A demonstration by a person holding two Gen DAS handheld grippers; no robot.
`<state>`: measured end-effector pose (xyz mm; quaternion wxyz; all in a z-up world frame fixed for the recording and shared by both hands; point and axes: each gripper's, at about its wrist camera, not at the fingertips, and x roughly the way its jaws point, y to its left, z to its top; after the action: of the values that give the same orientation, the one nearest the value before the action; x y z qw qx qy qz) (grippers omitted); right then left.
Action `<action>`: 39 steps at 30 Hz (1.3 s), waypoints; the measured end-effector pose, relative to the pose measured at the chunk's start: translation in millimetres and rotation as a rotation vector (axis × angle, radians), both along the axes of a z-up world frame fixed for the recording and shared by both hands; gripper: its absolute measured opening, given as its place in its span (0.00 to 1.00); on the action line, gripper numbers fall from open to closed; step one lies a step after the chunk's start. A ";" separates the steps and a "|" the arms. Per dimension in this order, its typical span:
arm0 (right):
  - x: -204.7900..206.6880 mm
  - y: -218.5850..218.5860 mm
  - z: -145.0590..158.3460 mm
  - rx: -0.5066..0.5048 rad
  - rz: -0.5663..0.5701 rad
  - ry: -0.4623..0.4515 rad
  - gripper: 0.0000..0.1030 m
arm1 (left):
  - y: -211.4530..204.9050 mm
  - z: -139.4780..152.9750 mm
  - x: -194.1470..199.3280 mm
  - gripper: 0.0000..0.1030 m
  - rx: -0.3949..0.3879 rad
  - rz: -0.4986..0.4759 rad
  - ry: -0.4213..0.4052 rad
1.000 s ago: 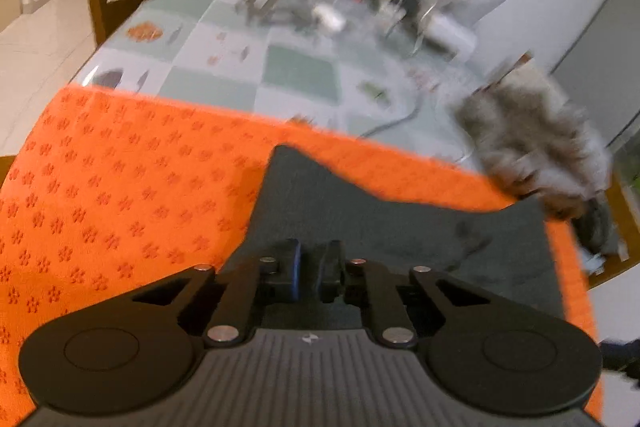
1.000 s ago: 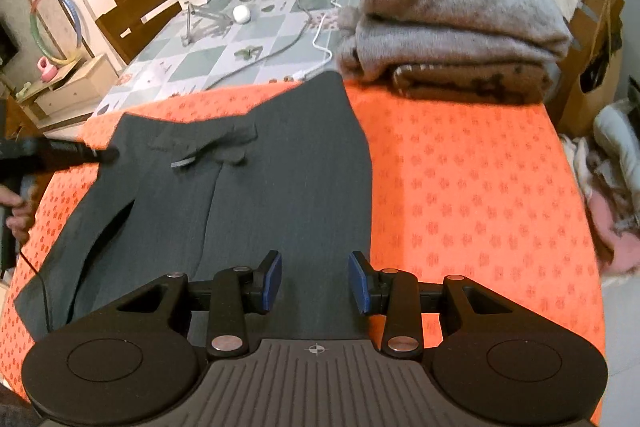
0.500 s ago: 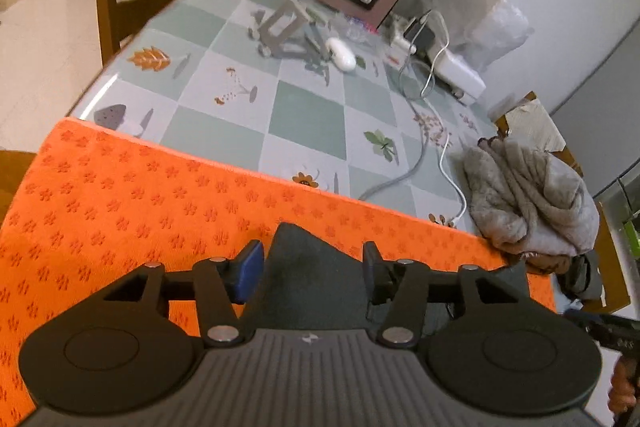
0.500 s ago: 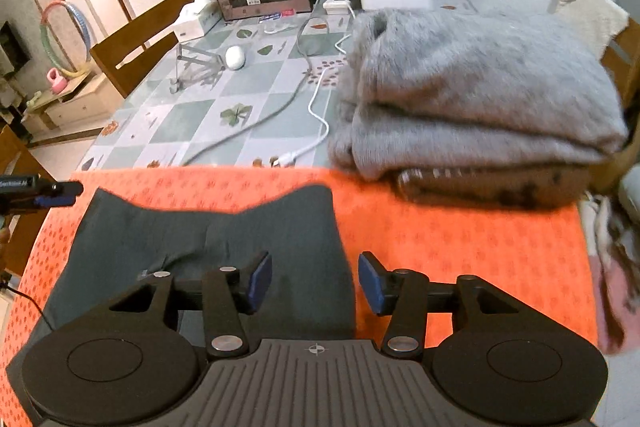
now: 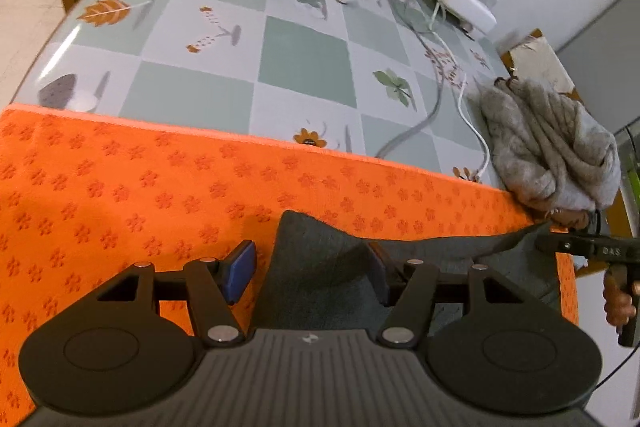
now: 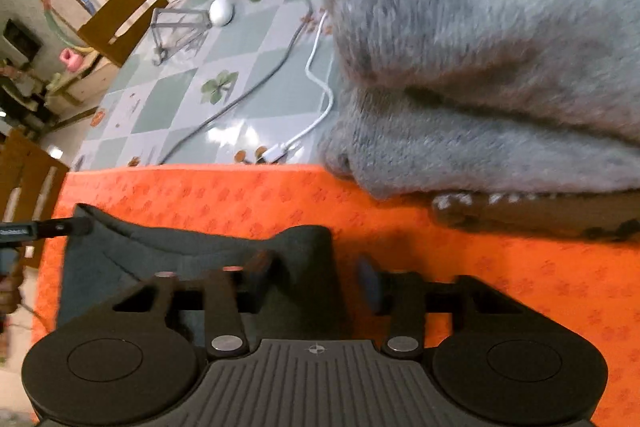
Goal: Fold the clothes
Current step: 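Lift the waistband with both grippers and fold it over toward the hem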
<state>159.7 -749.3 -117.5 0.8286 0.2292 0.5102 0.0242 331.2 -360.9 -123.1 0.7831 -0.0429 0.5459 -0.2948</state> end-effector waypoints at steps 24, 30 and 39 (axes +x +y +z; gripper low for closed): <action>-223.0 84.3 133.0 -0.139 0.004 -0.450 0.05 | 76.4 128.0 -179.7 0.12 -0.202 -0.091 -0.356; -290.7 122.0 119.0 -0.200 -0.029 -0.453 0.06 | 112.8 125.5 -252.1 0.14 -0.211 -0.098 -0.390; -342.4 159.5 66.2 -0.243 -0.114 -0.368 0.07 | 143.6 83.9 -309.4 0.15 -0.149 -0.112 -0.314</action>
<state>-182.7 -589.8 -51.2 0.9293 0.1479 0.3358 -0.0427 21.8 -217.3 -39.2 0.8357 -0.0236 0.3951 -0.3807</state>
